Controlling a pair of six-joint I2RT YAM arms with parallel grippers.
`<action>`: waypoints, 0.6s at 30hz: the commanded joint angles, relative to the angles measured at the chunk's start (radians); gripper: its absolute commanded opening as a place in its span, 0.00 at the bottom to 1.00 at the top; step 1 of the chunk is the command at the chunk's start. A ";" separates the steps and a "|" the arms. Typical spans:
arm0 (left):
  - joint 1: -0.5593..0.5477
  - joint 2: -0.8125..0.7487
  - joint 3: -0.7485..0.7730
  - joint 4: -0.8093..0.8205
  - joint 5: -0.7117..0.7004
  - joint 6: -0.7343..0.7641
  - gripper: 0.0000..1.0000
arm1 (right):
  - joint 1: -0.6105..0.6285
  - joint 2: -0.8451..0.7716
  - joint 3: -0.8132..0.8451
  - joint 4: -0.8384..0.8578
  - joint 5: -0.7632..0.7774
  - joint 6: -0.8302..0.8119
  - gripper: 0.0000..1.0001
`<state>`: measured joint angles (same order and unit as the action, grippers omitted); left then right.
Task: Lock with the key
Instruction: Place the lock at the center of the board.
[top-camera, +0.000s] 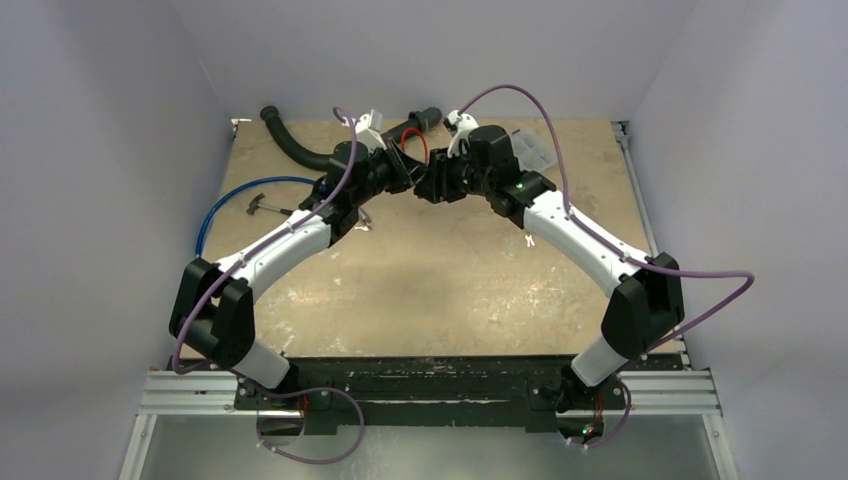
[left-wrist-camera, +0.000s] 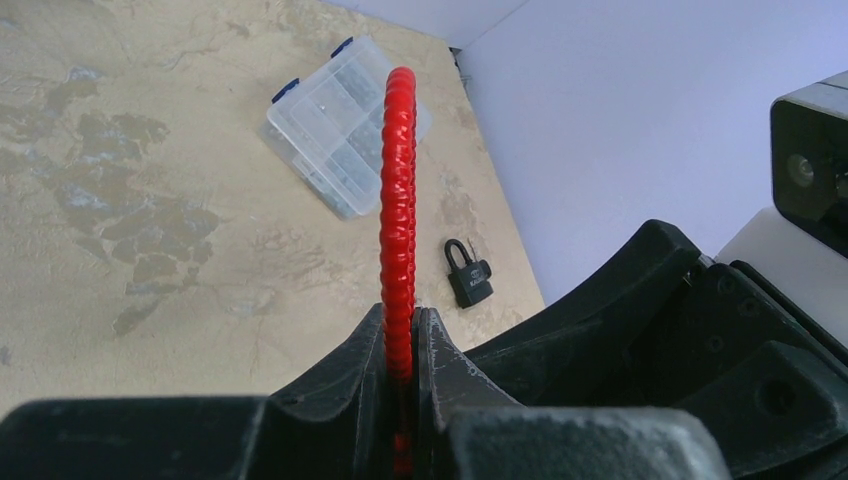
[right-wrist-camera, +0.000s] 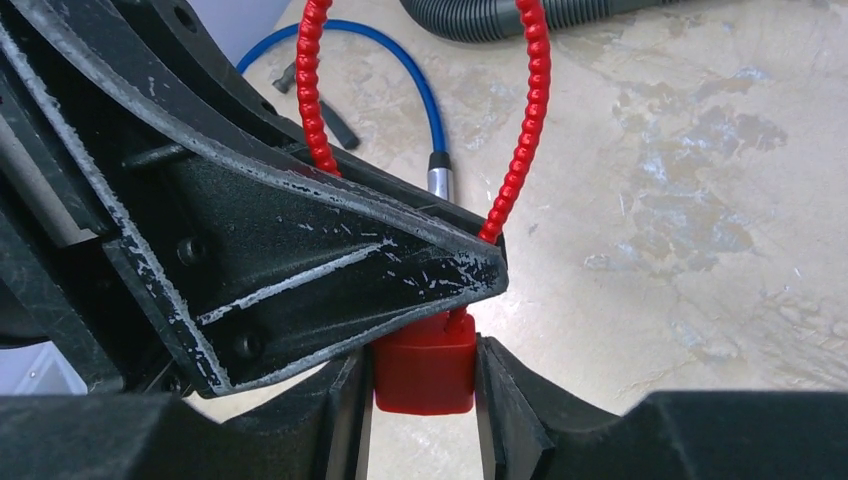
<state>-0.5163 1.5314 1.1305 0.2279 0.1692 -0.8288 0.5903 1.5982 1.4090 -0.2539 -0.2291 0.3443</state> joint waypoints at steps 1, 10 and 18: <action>-0.005 -0.015 0.005 0.091 0.057 -0.033 0.05 | -0.005 -0.007 0.000 0.062 -0.003 0.010 0.27; 0.023 -0.049 0.012 0.029 0.065 0.046 0.72 | -0.044 -0.060 -0.060 0.032 0.056 -0.001 0.12; 0.115 -0.123 -0.008 -0.094 0.067 0.216 0.96 | -0.151 -0.145 -0.212 -0.013 0.094 -0.066 0.13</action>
<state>-0.4477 1.4883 1.1305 0.1761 0.2241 -0.7292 0.4881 1.5322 1.2503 -0.2764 -0.1738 0.3305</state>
